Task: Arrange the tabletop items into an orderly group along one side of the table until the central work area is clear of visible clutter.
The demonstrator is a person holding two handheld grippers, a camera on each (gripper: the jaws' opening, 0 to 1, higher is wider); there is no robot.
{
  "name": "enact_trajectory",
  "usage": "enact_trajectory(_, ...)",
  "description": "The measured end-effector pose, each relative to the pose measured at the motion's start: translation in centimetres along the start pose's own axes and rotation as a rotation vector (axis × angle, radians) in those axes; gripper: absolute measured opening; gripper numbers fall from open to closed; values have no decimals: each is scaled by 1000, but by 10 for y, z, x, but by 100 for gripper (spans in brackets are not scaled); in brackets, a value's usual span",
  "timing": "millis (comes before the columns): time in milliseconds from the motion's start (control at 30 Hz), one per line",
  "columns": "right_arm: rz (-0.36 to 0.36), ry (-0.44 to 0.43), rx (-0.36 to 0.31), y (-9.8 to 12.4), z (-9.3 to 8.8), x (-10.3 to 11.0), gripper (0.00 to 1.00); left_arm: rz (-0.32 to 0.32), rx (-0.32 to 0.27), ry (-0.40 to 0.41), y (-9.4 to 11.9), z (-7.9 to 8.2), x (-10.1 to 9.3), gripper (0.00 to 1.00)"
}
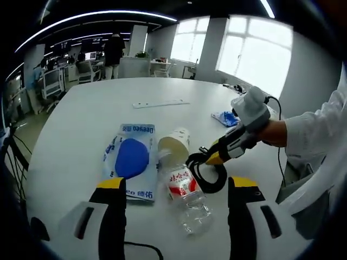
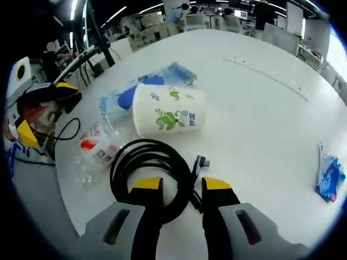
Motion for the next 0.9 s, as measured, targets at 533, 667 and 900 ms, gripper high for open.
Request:
enact_trajectory(533,-63,111,-10,0,-2,0,8,-9,11,-5,-1,-2,-4,77)
enact_trajectory(667,-61,112,-17,1,-3,1,7,-9,17,-7,-1,-3,-5,76)
enact_trajectory(900,-57,90,-33,4,-5,2,7,-15,21,-14,-4,-1,-8,76)
Point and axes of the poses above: the point that each gripper's makers call its tool centre point, and the gripper's own axes: y roughly backward along the fingers, x roughly to its left, z roughly out of its top, the point moved 9 cm from there along y, roughly backward along the fingers, and after that the axes turned 2 degrees about x, right-handed, at the moved point
